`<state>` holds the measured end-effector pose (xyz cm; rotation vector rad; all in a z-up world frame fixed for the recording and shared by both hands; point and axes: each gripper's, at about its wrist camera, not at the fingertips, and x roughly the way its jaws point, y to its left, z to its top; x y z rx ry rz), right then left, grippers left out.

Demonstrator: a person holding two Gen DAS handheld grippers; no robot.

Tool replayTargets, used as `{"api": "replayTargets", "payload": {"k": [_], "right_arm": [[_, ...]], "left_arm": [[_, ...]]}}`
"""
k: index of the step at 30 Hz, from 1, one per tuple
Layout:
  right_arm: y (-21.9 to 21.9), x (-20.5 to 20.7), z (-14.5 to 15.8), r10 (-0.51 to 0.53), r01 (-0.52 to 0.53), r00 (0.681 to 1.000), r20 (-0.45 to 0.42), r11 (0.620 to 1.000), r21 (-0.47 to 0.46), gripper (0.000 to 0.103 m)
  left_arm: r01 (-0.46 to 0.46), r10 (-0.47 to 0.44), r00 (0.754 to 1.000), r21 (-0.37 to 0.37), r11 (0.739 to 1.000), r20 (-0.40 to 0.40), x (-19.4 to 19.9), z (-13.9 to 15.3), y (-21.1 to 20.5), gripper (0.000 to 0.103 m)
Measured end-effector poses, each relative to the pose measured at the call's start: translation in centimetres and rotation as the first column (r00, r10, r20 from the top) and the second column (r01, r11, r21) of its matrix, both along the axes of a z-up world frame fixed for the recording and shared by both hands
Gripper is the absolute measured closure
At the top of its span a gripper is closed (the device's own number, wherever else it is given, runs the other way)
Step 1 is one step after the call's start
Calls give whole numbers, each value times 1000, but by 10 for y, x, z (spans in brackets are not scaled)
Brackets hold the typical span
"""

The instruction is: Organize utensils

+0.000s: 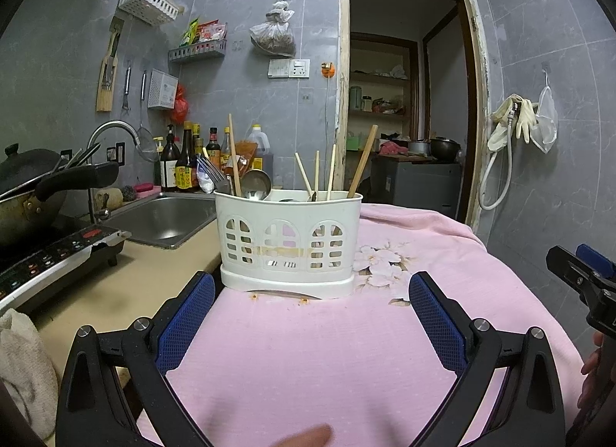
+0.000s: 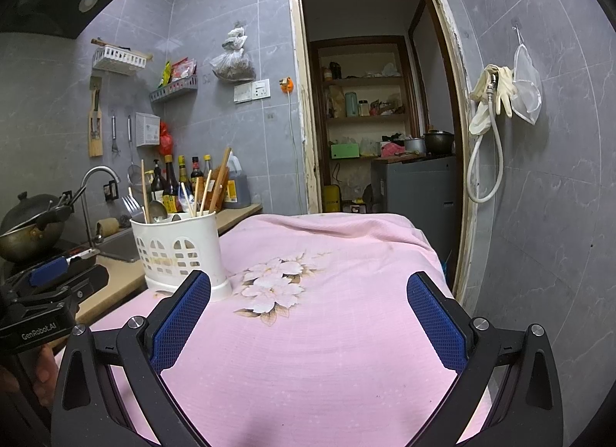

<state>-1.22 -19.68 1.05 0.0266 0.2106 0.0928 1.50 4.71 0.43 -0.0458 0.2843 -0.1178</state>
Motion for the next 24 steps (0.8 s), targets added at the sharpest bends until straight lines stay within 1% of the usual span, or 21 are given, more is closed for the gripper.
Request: {"api": "replayTargets", "payload": {"k": [8,24], "right_arm": [[2,0,-4,-4,4,1000,-6,1000,2,0],[4,2,-8,-8,8,1000,-21,1000,6,0]], "left_arm": [[-5,5,1000,5,1000,11,0,-2,-1,4],[-4,4,1000,8,1000,-2,3,-2,0,4]]}}
